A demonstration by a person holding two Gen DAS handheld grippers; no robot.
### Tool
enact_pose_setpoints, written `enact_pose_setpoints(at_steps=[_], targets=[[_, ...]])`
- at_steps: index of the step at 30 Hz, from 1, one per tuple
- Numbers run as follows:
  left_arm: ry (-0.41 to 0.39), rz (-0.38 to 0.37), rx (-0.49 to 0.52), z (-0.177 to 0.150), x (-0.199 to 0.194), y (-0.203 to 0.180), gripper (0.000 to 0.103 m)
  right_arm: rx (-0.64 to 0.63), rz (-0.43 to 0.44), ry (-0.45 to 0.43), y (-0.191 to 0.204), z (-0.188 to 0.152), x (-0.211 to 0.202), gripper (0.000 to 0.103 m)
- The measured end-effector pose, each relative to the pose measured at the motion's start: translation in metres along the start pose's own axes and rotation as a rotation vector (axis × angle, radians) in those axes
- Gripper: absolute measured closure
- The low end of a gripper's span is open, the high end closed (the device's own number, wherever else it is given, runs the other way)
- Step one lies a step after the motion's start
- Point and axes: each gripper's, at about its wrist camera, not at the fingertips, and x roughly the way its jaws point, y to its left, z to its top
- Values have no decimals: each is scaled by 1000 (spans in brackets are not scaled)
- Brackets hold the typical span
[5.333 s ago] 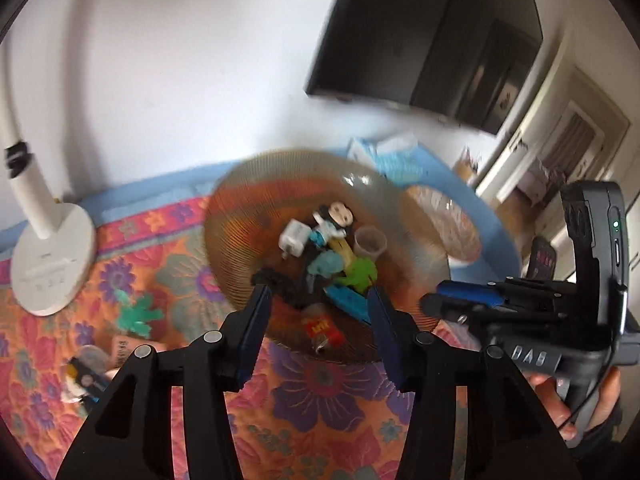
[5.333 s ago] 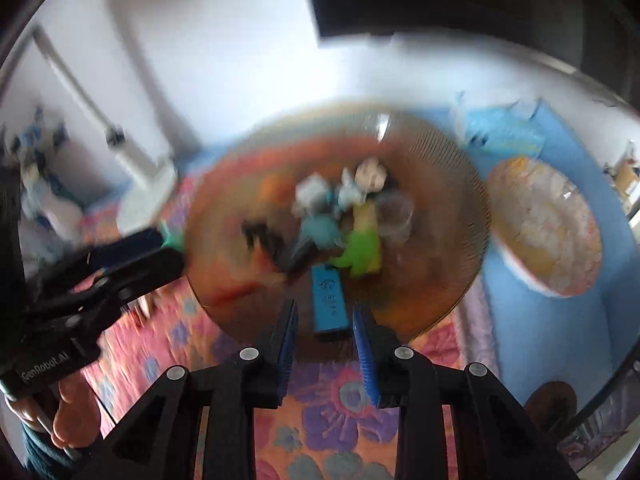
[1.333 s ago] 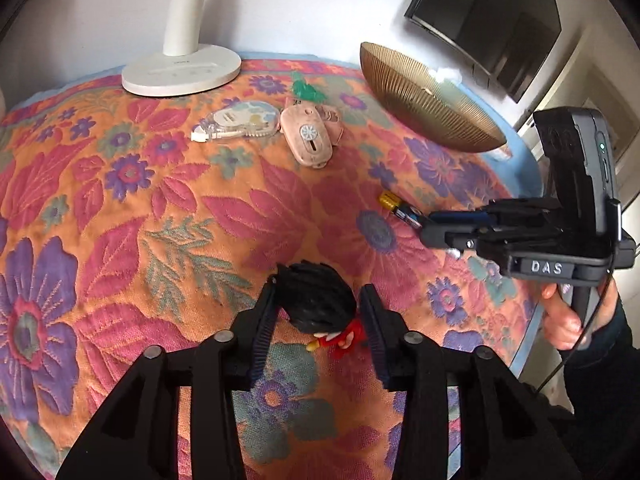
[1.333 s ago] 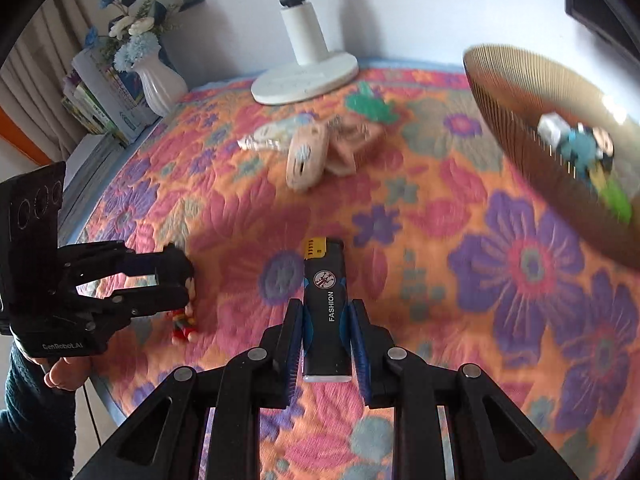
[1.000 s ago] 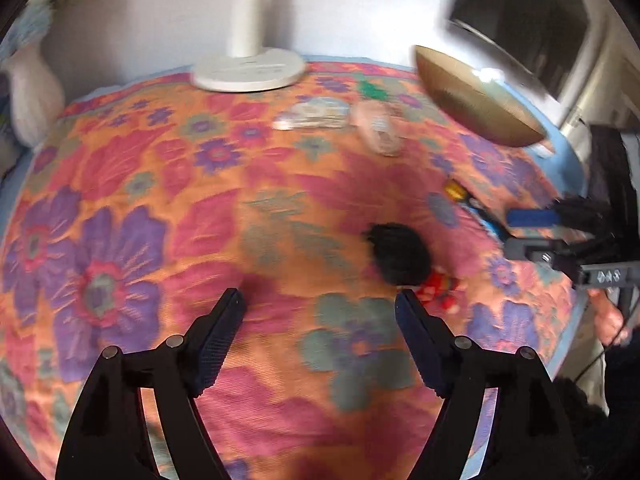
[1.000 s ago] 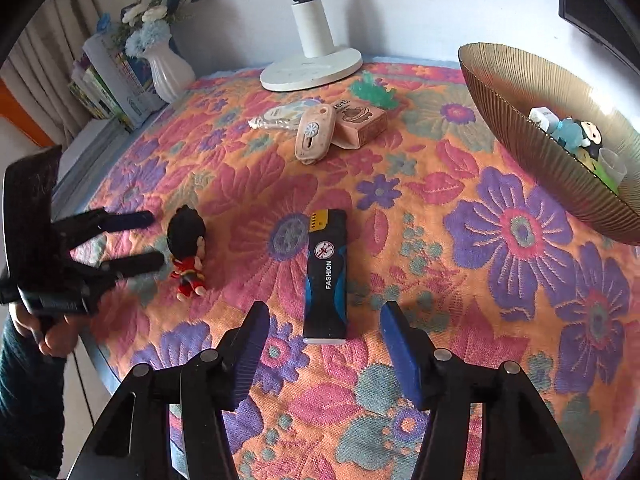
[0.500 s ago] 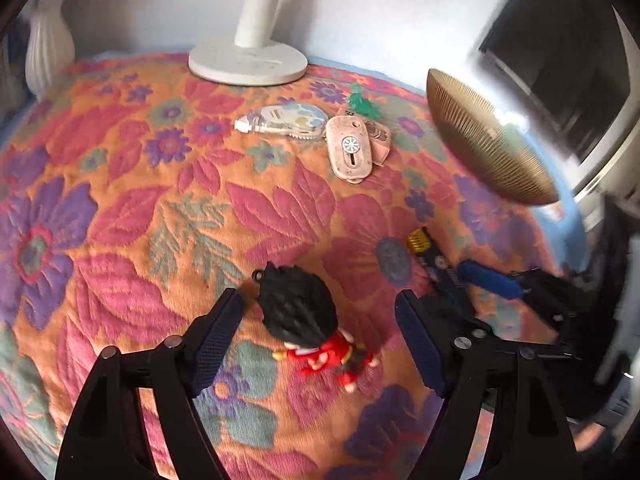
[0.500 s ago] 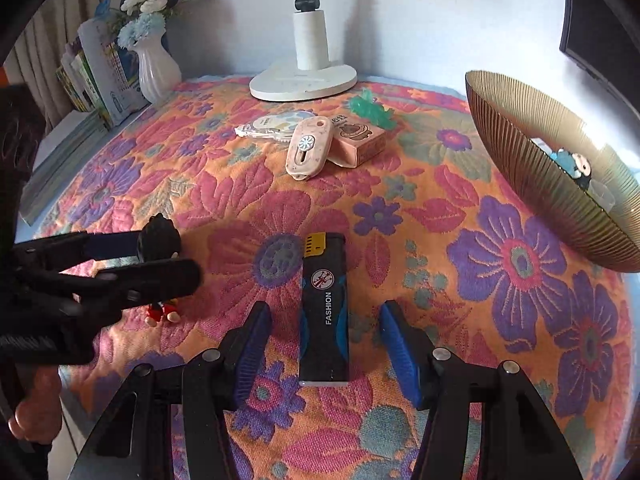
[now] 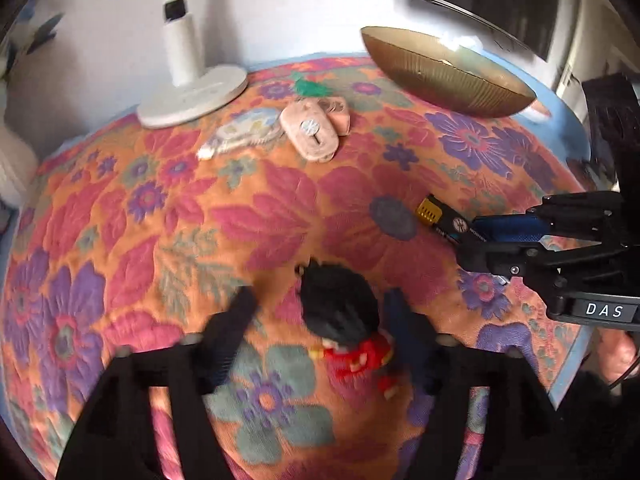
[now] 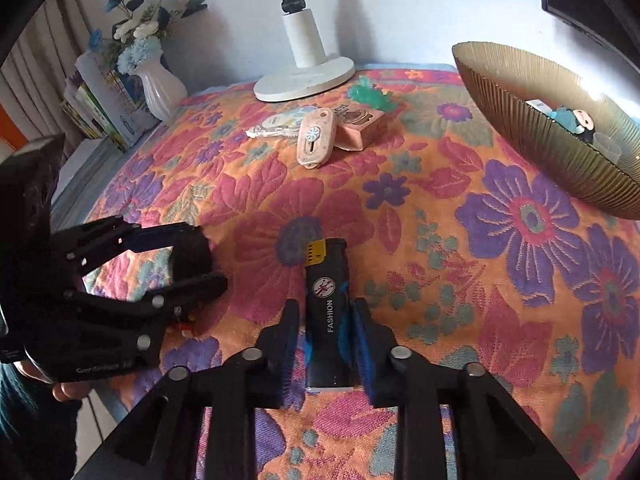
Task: Organize rigid objects
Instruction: 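Carry the doll and black lighter over the bowl and release both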
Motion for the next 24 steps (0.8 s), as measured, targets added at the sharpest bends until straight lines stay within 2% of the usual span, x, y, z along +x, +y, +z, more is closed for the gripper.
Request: enact_pose_setpoints(at_steps=[3,6,8,10,13,16,18,20,22,24], targets=[[-12,40,-48,-15,-8,2,24,-31,-16,8,5,-1,-1,71],[-22,71,-89,-17,-9,3,34,-72,-77,-9,14,-3,1,71],[-28,61,-81,-15,-10,-4,57,-105,-139,-23,21,-4,2,80],[-26,61,-41,-9,-6,-11,69,-131,-159,-32,26,-5,0,81],[-48,68,-9,0,-10,-20,69,-96,-84,-70,17,0,-19,81],[-158,4,-37,28,-36,-22,69,-53,-66,-185,0,15,-67,81],[-257,-51,-41,55,-56,-27,69,-17,-111,-275,-19,30,-105,81],[-323,-99,-37,83,-68,-36,69,35,-167,-340,-46,46,-138,81],[-361,-136,-19,118,-70,-49,69,120,-206,-354,-83,64,-161,81],[-364,-171,-3,148,-59,-63,69,188,-267,-320,-115,78,-166,81]])
